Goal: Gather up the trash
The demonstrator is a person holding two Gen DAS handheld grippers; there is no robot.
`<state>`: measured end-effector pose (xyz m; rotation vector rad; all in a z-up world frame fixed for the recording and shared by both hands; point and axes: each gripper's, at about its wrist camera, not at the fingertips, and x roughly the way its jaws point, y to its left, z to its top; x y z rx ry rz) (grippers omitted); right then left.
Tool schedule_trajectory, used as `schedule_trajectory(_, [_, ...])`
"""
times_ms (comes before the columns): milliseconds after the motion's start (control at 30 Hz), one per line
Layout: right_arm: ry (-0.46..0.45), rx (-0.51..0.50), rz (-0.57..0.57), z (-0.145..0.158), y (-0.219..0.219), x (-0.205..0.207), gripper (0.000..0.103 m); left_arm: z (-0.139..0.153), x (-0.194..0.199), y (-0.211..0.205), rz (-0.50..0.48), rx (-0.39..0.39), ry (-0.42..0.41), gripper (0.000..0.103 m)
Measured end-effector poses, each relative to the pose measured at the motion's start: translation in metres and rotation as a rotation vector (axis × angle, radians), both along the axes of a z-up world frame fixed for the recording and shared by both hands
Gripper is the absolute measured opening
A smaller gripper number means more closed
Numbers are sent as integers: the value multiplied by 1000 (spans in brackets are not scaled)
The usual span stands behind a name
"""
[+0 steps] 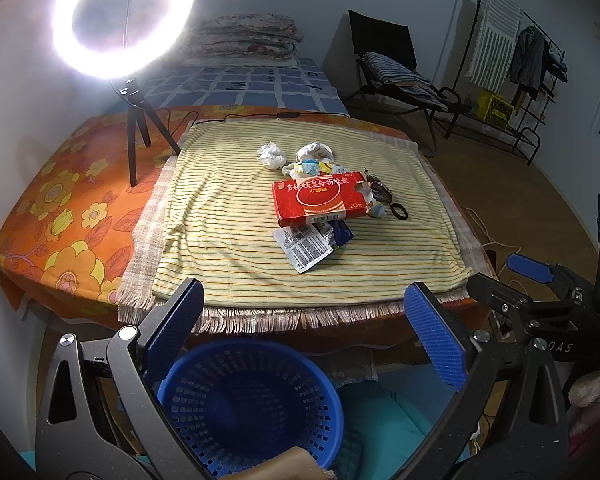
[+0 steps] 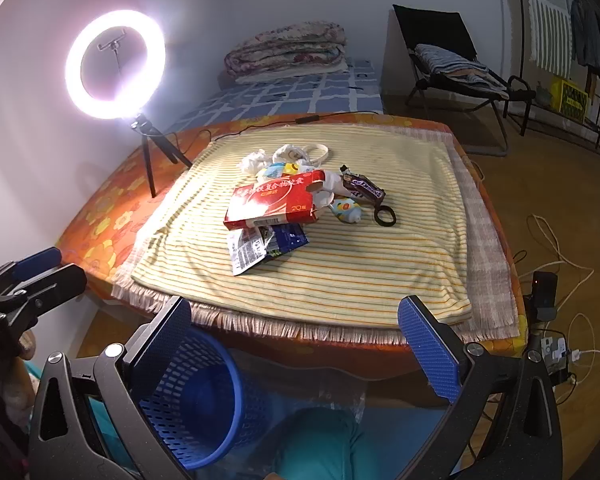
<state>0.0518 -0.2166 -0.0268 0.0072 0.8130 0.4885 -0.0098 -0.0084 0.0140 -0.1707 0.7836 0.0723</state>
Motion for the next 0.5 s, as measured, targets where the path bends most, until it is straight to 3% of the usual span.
schedule_trajectory(267, [19, -6, -2, -6, 1, 7, 102, -1, 0, -9, -8, 8, 9, 102])
schedule_trajectory(500, [33, -8, -14, -12, -5, 19, 102, -24, 28, 3, -45, 36, 30, 102])
